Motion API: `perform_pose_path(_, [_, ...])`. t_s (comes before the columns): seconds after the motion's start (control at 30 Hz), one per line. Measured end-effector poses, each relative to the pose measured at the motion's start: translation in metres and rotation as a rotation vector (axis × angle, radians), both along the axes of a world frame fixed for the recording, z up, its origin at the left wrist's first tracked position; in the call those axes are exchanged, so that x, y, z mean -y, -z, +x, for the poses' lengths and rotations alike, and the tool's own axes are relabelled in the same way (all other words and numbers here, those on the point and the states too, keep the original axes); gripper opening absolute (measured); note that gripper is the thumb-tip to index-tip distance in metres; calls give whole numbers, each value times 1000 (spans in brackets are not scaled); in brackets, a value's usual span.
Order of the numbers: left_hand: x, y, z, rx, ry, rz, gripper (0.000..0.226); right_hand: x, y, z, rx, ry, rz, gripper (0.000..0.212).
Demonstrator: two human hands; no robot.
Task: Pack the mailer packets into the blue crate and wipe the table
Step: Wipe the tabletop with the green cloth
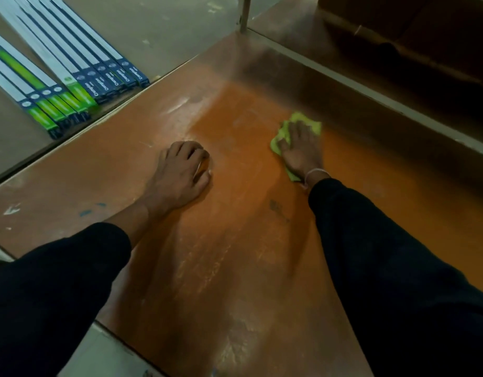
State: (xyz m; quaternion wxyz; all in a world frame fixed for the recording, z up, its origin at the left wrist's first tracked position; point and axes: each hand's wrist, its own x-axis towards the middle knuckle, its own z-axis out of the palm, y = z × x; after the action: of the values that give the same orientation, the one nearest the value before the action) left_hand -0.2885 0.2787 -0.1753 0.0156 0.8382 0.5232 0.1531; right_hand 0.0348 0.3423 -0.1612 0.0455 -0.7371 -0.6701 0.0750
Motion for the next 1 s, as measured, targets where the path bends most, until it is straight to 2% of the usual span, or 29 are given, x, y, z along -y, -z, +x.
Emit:
perform_pose_path(0.07, [1, -1, 0, 6, 2, 6, 52, 5, 1, -10, 22, -234, 16, 70])
perform_pose_path(0.13, [2, -1, 1, 7, 8, 8, 50, 11, 2, -4, 29, -264, 23, 70])
perform_pose_path(0.27, [2, -1, 1, 12, 6, 18, 48, 22, 4, 4, 5, 139, 36, 74])
perform_pose_path(0.3, [2, 0, 0, 18, 10, 19, 47, 28, 5, -7, 6, 164, 27, 75])
perform_pose_path(0.43, [3, 2, -1, 41, 31, 19, 44, 78, 11, -47, 27, -229, 75, 70])
perform_pose_path(0.47, [3, 1, -2, 43, 32, 17, 44, 88, 12, -47, 26, -247, 82, 70])
perform_pose_path(0.5, [3, 0, -3, 45, 30, 13, 44, 94, 12, -45, 25, -186, 90, 70])
perform_pose_path(0.6, [3, -1, -3, 40, 30, 1, 48, 111, 10, -47, 20, 175, 61, 75])
perform_pose_path(0.63, [4, -1, -4, 36, 26, -3, 48, 118, 9, -57, 20, 175, 55, 75])
perform_pose_path(0.77, [5, -4, -4, 60, 32, -30, 48, 167, 11, -88, 37, -157, 101, 68])
perform_pose_path(0.8, [5, -4, -5, 68, 34, -29, 48, 175, 11, -85, 39, -140, 104, 68])
perform_pose_path(0.93, [5, -3, -8, 87, 37, -32, 46, 198, 7, -91, 16, 270, 52, 74])
perform_pose_path(1.0, [6, -4, -9, 94, 46, -56, 46, 216, 7, -119, 30, 149, 53, 72])
